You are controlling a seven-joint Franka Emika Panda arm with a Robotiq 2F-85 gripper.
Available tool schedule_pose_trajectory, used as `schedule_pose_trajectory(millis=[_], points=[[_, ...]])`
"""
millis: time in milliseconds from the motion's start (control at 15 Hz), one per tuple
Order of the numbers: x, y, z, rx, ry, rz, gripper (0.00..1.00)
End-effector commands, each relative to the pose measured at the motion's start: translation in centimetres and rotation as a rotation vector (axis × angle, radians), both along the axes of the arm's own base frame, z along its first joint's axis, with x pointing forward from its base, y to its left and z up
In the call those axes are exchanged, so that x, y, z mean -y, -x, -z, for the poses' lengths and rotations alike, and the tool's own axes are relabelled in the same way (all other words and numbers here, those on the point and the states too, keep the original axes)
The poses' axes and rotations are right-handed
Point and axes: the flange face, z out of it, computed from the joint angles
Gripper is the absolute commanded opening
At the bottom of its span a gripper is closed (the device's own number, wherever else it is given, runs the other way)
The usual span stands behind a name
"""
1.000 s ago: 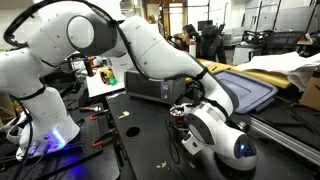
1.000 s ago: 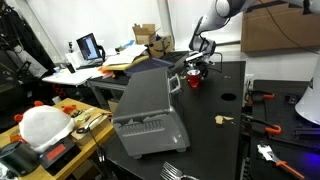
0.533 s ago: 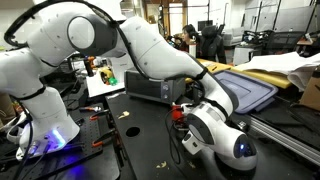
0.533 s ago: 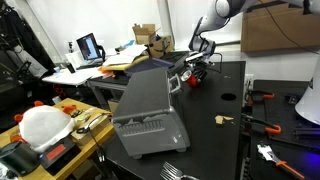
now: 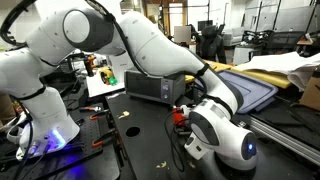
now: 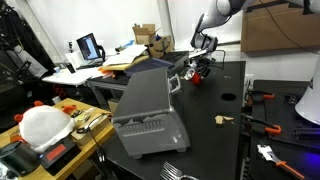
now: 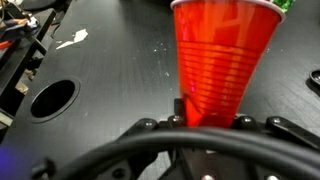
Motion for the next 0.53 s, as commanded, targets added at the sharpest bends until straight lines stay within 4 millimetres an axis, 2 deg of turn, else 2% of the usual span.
schedule_pose_trajectory(millis=[0, 333, 467], points=[[1.5, 1.5, -3.7, 0.027, 0.078, -0.025, 0.07], [3.3, 3.3, -8.1, 0.033, 0.239, -0.057, 0.07], [3.5, 3.7, -9.7, 0.028, 0.321, -0.061, 0.07]])
